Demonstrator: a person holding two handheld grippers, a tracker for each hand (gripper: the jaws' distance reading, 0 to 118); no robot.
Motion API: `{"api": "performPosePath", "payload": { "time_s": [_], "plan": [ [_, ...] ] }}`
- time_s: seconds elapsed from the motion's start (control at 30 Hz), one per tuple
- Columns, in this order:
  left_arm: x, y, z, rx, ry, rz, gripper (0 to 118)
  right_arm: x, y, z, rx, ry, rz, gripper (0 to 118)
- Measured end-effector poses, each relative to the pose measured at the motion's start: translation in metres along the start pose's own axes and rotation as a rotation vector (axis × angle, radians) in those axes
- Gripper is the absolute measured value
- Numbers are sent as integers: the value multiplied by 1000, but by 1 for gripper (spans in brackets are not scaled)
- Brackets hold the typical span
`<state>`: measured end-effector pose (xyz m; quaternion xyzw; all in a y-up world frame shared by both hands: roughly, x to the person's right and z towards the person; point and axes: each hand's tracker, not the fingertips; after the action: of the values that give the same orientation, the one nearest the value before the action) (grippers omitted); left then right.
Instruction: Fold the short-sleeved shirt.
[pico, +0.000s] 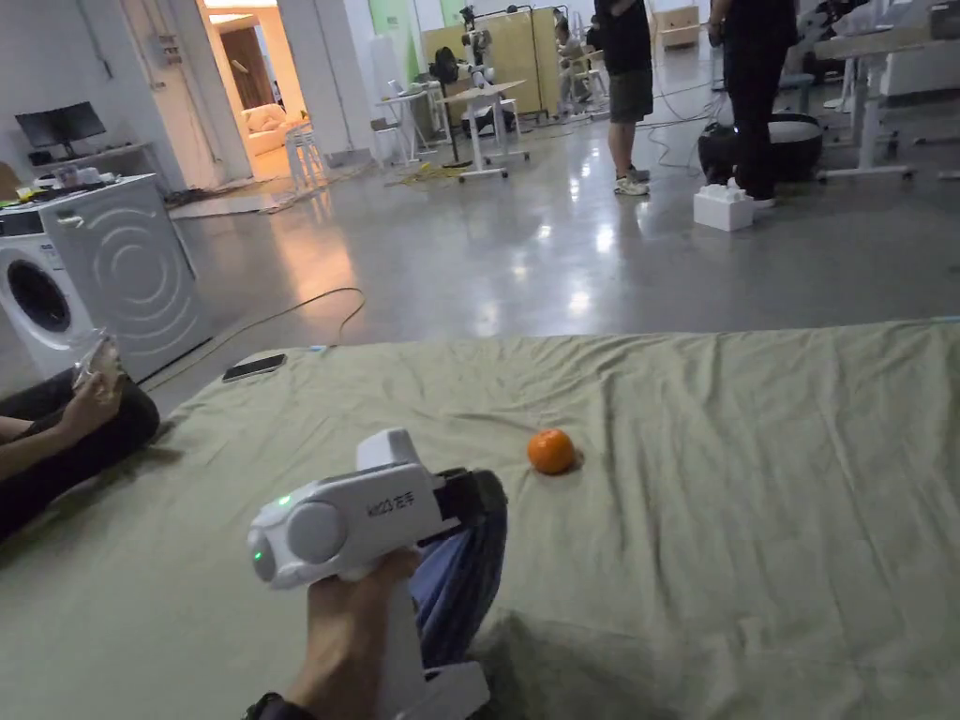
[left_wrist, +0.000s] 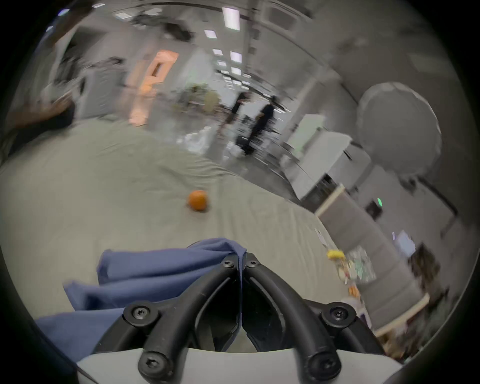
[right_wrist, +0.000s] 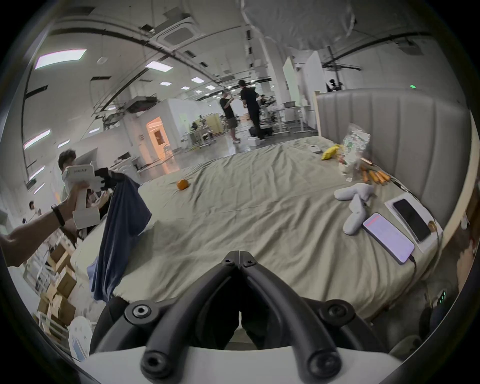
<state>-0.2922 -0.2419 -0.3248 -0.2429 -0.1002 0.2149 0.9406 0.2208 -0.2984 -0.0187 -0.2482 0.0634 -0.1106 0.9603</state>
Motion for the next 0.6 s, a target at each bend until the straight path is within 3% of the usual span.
{"api": "performPosePath", "payload": {
  "time_s": [0.17, 0.33, 0.4, 0.47, 0.57, 0.6],
  "plan": [
    [134, -67, -73, -214, -161, -299, 1, 30, -7, 16, 9, -78, -70, 0],
    [212, -199, -119, -401, -347, -316, 1, 55, -18, 29, 3, -141, -114, 0],
    [241, -260, -118, -452, -485, -336, 1, 64, -21, 34, -6, -155, -128, 0],
    [267, -303, -121, -586, -505, -267, 1, 68, -25, 41, -9, -170, -130, 0],
    [292, -355, -106, -617, -538, -441, 2, 75, -32, 50, -9, -196, -134, 0],
    [292, -361, -106, -626, -515, -455, 11, 75, -33, 52, -12, -198, -137, 0]
  ]
}}
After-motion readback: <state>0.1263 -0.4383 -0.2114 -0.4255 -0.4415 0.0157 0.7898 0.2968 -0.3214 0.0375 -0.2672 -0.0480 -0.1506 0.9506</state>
